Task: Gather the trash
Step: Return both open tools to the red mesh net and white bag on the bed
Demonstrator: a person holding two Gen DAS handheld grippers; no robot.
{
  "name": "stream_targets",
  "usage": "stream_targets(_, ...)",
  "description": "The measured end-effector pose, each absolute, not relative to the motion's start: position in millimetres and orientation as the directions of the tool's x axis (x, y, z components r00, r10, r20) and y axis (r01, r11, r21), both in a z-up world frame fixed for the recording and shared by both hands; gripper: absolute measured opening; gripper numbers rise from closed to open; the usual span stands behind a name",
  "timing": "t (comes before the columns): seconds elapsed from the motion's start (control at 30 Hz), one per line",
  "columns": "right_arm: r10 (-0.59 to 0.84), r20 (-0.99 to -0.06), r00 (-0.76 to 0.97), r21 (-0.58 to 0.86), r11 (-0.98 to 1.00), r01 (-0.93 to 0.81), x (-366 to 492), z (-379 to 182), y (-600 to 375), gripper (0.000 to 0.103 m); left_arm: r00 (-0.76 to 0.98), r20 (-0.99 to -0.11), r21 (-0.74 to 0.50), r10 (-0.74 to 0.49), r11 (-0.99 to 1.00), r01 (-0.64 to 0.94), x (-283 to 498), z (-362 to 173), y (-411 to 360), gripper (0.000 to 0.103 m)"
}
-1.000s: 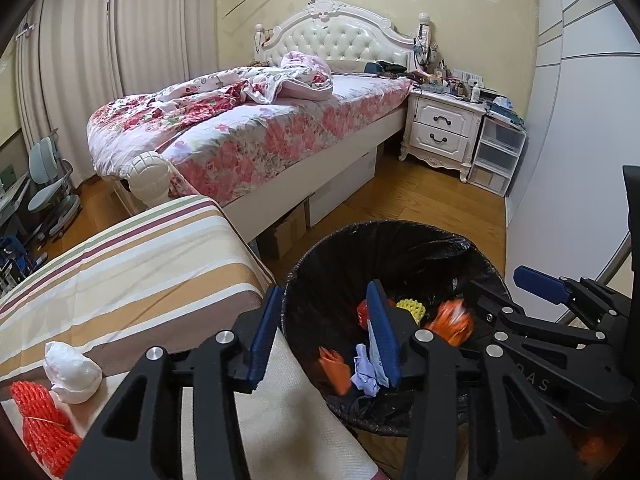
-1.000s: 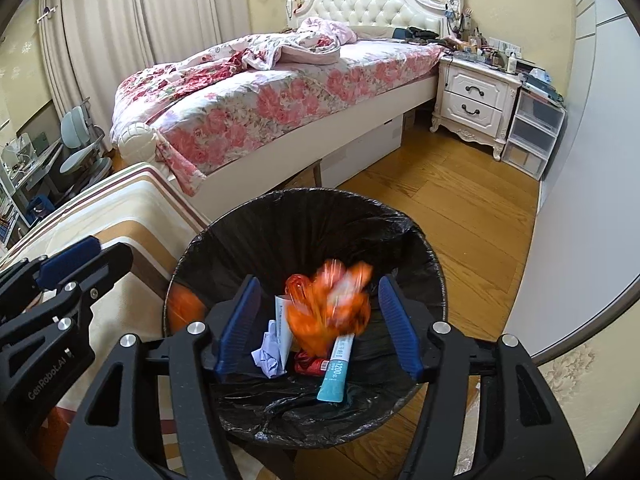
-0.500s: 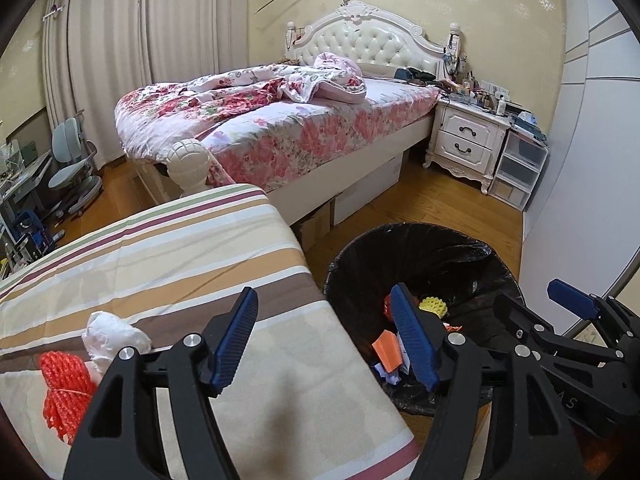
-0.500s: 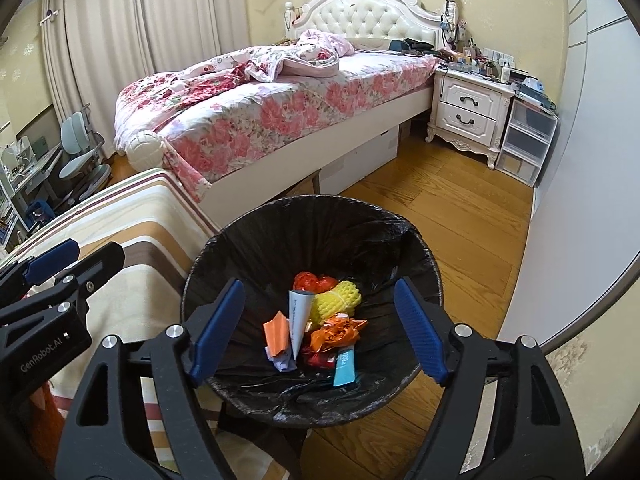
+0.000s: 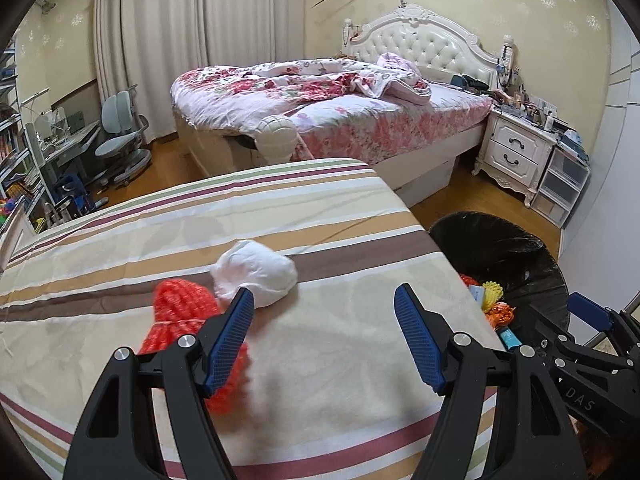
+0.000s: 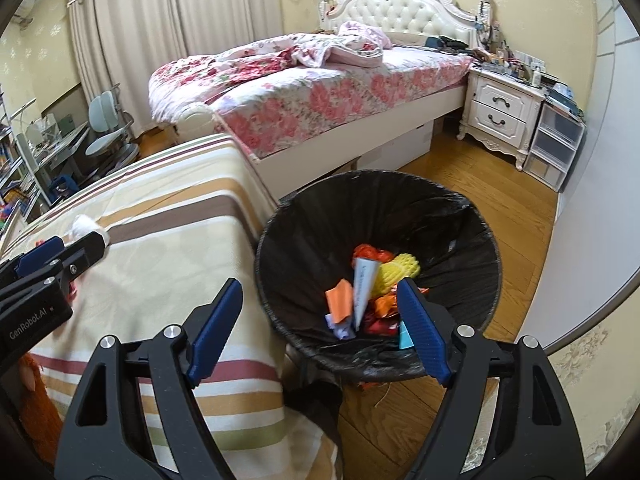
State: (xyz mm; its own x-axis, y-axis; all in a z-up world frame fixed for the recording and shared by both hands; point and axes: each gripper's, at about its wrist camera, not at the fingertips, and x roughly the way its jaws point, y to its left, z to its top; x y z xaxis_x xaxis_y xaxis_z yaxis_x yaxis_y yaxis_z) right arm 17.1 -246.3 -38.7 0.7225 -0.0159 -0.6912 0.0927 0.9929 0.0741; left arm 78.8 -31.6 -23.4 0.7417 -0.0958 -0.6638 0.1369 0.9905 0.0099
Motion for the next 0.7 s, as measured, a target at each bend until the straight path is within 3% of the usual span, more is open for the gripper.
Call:
stream_targets(0.47, 0.07, -0.7, 0.711, 0.058, 0.997, -0.041, 15, -40, -176, 0.078, 0.75, -0.659, 0.056, 0.055, 0.998, -0.024, 72, -27, 41, 0.071)
stream_targets(0.7, 0.093, -0.703, 0.705, 0.044, 0.995, -0.087, 17, -40, -151, 0.078, 0.753, -0.658, 0.002, 0.001, 1.0, 0.001, 70, -26, 52, 0.071)
